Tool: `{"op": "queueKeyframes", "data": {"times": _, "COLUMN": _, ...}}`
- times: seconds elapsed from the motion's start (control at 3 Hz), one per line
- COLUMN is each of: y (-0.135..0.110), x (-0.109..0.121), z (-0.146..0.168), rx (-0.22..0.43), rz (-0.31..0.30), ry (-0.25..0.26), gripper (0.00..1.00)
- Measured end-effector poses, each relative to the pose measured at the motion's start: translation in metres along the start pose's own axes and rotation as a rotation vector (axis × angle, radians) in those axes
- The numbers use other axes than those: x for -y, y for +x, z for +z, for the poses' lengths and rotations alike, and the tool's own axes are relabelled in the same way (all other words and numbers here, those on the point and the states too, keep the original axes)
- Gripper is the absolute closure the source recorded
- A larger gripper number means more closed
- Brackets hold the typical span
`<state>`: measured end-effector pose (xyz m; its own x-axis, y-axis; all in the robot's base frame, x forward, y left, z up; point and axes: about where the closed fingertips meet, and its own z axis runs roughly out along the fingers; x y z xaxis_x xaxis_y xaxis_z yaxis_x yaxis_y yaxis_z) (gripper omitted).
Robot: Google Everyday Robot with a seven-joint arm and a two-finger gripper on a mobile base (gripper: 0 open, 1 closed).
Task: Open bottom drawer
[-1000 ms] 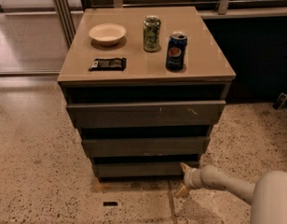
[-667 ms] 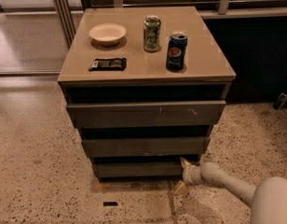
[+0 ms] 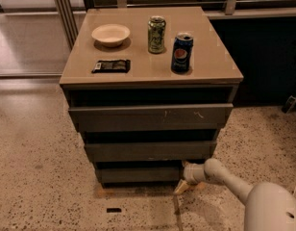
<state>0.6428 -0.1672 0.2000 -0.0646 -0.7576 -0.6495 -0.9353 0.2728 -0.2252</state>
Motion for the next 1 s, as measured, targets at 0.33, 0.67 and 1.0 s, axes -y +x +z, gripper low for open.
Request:
{"op": "queueKeyframes", "data": {"times": 0.33, "y": -0.0045, "x": 0.0074, "z": 0.0137, "rx": -0.001, "rz": -0.014, "ry": -0.044, "gripper": 0.0}}
{"op": "queueKeyframes", "data": {"times": 0.67, "y": -0.0045, "x": 0.0073, "z": 0.0137, "rx": -0.001, "rz": -0.014, "ry": -0.044, "gripper": 0.0}}
{"op": "queueKeyframes", "data": {"times": 1.0, "y": -0.0026, "x": 0.0031, "z": 0.0191, "rx": -0.013, "rz": -0.01, "ry": -0.063, "gripper": 0.0}}
